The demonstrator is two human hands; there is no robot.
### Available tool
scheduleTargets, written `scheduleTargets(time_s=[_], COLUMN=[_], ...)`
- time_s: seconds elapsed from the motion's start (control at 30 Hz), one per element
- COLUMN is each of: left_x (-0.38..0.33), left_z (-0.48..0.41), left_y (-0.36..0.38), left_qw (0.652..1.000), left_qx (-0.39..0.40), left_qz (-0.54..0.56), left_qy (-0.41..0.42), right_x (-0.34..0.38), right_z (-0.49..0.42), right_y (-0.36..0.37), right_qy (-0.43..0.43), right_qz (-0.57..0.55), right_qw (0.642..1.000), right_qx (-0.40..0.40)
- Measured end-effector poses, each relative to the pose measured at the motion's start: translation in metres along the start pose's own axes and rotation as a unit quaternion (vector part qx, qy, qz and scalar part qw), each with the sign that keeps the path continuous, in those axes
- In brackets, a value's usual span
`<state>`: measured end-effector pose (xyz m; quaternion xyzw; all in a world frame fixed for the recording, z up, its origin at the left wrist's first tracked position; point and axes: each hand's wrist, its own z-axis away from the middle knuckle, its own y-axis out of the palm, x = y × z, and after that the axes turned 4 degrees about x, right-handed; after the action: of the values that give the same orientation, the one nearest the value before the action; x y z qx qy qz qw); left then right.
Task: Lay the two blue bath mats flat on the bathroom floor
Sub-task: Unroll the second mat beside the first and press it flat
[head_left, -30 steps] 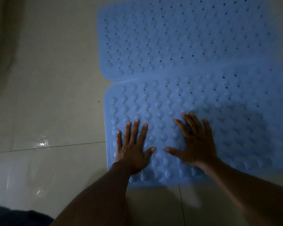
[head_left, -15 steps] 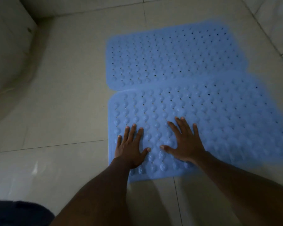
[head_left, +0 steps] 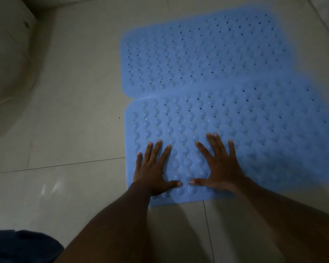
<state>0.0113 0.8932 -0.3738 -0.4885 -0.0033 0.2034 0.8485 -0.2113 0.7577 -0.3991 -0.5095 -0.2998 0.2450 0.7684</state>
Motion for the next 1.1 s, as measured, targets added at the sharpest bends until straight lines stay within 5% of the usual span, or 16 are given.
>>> scheduleTargets(time_s=[0.3,0.73,0.9,1.1], left_x=[0.007,-0.007,-0.03,-0.071], left_z=[-0.005,-0.013,-0.018,-0.03], left_y=[0.0,-0.026,-0.076,-0.214], left_qw=[1.0,0.998,0.996,0.997], left_qx=[-0.031,0.041,0.075,-0.026], left_qz=[-0.006,-0.029,-0.048,-0.067], left_qy=[0.003,-0.032,-0.031,-0.023], right_x=[0.009,0.015,0.007,-0.029], right_z=[-0.002,-0.007,-0.011,-0.045], right_y=[0.002,-0.011,-0.07,-0.221], right_qy=[0.036,0.052,0.051,0.081], right_qz=[0.003,-0.018,-0.016,0.036], right_qw=[0.999,0.998,0.991,0.994], right_qx=[-0.028,0.037,0.126,0.067])
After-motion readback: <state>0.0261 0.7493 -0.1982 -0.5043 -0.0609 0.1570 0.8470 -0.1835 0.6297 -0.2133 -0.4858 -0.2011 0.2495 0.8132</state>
